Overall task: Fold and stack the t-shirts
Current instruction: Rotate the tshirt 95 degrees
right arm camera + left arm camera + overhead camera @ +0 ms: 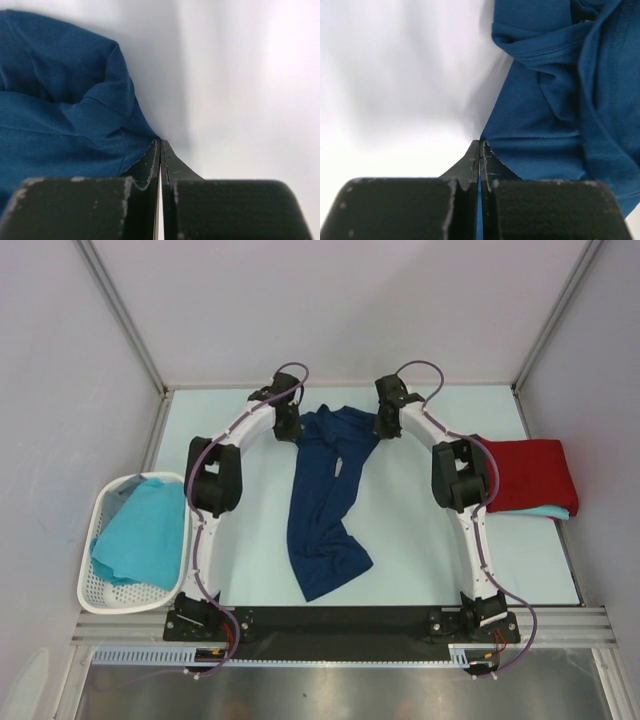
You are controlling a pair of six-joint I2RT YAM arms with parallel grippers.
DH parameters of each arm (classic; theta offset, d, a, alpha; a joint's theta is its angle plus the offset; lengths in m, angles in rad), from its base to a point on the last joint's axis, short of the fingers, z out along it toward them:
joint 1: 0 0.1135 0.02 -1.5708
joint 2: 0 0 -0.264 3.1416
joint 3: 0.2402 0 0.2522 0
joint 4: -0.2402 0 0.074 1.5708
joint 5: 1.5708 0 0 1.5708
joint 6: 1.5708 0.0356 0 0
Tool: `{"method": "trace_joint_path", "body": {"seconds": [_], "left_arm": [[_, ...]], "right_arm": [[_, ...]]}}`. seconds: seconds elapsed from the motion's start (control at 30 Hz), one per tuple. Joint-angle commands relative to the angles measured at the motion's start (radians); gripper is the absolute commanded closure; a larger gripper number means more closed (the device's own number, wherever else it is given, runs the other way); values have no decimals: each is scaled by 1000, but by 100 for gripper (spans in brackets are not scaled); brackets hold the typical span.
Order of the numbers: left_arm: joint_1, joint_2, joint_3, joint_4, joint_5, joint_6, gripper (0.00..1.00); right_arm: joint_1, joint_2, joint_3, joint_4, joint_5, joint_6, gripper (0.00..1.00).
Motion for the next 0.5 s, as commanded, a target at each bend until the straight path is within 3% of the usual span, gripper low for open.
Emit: {"method": "trace_joint_path", "body": {"seconds": [0.0, 0.23, 0.47], "left_arm": [[27, 18, 77, -16, 17, 8, 99], [47, 130, 312, -61, 89, 6, 95], [68, 175, 337, -41, 137, 3, 90]], "right_arm": [[-48, -20, 36, -25, 29, 3, 100], [-67, 35, 113, -33, 11, 3, 100], [-108, 66, 151, -33, -23, 6, 100]]}}
